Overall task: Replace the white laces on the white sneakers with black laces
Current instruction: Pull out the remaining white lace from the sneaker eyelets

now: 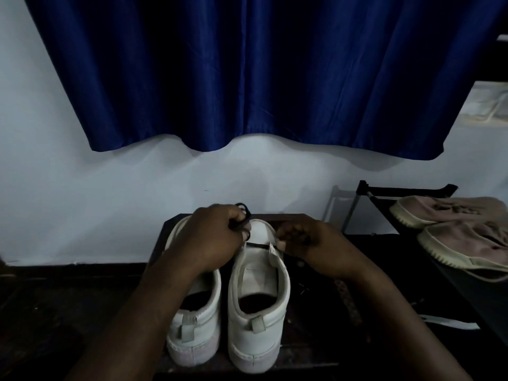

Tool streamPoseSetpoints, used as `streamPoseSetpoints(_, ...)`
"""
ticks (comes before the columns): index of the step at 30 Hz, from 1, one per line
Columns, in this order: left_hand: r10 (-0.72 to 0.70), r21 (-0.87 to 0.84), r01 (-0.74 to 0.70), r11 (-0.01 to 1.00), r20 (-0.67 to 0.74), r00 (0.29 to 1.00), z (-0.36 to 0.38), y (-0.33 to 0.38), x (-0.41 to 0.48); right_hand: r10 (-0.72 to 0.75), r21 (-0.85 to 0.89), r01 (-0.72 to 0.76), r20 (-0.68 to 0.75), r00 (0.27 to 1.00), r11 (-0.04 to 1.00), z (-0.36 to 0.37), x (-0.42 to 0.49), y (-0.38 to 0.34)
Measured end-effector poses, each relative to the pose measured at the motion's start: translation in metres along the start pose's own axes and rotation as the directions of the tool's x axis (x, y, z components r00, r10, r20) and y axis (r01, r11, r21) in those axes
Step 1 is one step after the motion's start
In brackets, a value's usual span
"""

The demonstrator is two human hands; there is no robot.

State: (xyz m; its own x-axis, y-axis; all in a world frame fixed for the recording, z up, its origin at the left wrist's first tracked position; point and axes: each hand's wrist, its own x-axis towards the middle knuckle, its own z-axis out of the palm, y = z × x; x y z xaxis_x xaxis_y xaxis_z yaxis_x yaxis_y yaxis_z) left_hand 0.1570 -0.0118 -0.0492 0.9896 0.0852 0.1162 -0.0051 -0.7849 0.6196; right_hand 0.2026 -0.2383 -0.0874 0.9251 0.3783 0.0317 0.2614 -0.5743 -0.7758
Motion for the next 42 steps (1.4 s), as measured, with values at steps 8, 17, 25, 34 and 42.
streamPoseSetpoints(8,0.001,0.312,-0.036,0.949,0.110,0.994,-0.001,0.005,-0.001,-0.059,0.679,0.105,-0.090,0.994,0.727,-0.003,-0.007,-0.019)
streamPoseSetpoints(17,0.024,0.412,-0.086,0.907,0.155,0.988,0.000,0.003,0.002,-0.169,0.868,0.365,-0.326,0.930,0.336,-0.012,-0.005,-0.028)
streamPoseSetpoints(25,0.026,0.351,-0.072,0.933,0.136,0.990,-0.003,0.002,0.000,-0.100,0.773,0.372,-0.377,0.921,0.514,-0.012,-0.009,-0.033)
streamPoseSetpoints(34,-0.006,0.380,-0.029,0.924,0.090,0.996,-0.001,0.001,0.002,-0.149,0.433,0.232,-0.217,0.965,0.871,-0.003,-0.029,-0.052)
streamPoseSetpoints(42,-0.051,0.167,0.033,0.985,0.102,0.993,-0.004,-0.003,0.008,-0.134,-0.252,0.068,-0.257,0.957,0.965,0.041,-0.025,-0.057)
